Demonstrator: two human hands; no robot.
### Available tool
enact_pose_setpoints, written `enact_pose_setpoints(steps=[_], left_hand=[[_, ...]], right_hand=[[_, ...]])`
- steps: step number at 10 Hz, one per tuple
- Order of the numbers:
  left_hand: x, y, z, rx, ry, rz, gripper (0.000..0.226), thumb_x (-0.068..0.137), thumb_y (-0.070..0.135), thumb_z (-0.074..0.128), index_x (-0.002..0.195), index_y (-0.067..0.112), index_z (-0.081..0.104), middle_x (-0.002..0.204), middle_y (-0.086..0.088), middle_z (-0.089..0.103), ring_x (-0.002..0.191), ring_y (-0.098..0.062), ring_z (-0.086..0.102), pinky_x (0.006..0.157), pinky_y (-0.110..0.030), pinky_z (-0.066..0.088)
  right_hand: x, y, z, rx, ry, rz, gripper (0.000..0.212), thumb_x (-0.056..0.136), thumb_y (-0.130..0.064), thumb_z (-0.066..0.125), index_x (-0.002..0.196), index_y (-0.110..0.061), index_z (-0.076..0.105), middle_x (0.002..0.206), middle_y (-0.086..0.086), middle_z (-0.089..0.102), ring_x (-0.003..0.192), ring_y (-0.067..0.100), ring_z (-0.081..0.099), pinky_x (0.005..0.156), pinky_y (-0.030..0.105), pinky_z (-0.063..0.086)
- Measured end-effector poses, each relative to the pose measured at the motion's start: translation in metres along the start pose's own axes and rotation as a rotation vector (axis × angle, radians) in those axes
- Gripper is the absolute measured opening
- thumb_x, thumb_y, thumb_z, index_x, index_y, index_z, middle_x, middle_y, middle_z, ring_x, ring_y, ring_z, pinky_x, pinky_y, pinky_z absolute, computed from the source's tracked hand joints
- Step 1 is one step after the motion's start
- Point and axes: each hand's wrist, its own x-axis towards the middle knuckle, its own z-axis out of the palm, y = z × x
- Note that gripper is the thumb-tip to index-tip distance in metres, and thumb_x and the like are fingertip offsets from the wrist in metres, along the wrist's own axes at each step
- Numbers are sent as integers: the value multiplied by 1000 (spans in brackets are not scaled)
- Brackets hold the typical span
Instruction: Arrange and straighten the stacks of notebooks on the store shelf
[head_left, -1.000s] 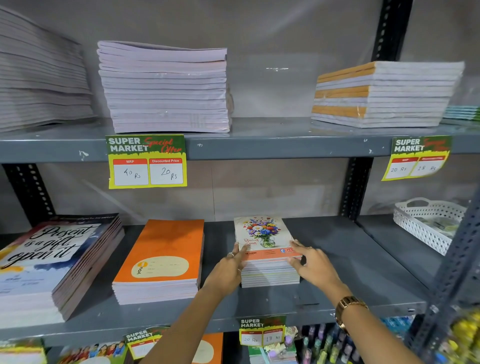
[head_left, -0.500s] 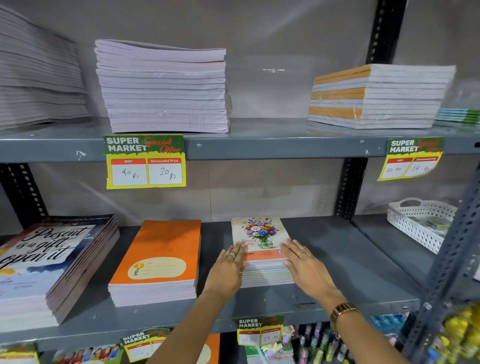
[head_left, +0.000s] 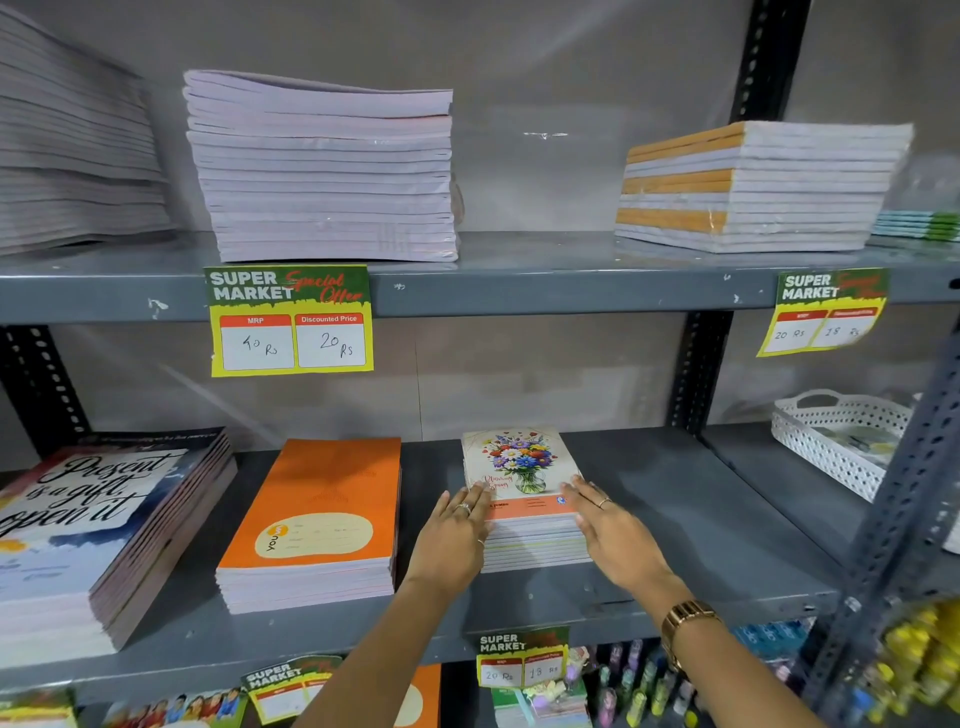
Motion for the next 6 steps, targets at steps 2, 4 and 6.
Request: enact_pose_setpoints(steps=[2, 4, 6], left_hand=[[-1, 2, -2, -67, 9, -31, 54, 101, 26, 33, 150, 23, 11, 160, 4, 14, 147, -15, 13, 120, -31, 1], [-1, 2, -7, -17, 8, -18, 58, 98, 18, 36, 150, 21, 11, 160, 2, 15, 147, -16, 13, 121, -33, 3], [-5, -2, -11, 62, -58, 38, 56, 101, 30, 27, 150, 22, 1, 161, -2, 5, 148, -21, 2, 121, -42, -1]], right_hand=[[2, -3, -9, 10, -23, -7, 52, 99, -10, 36, 147, -29, 28, 157, -11, 22, 147, 7, 11, 114, 28, 33], [-1, -8, -10, -12, -21, 17, 53, 98, -10, 34, 147, -30, 26, 158, -12, 21, 147, 5, 12, 113, 28, 37], [-3, -21, -8, -146, -13, 23, 54, 100, -14, 31, 151, -23, 14, 161, -5, 12, 149, 13, 4, 118, 28, 22]])
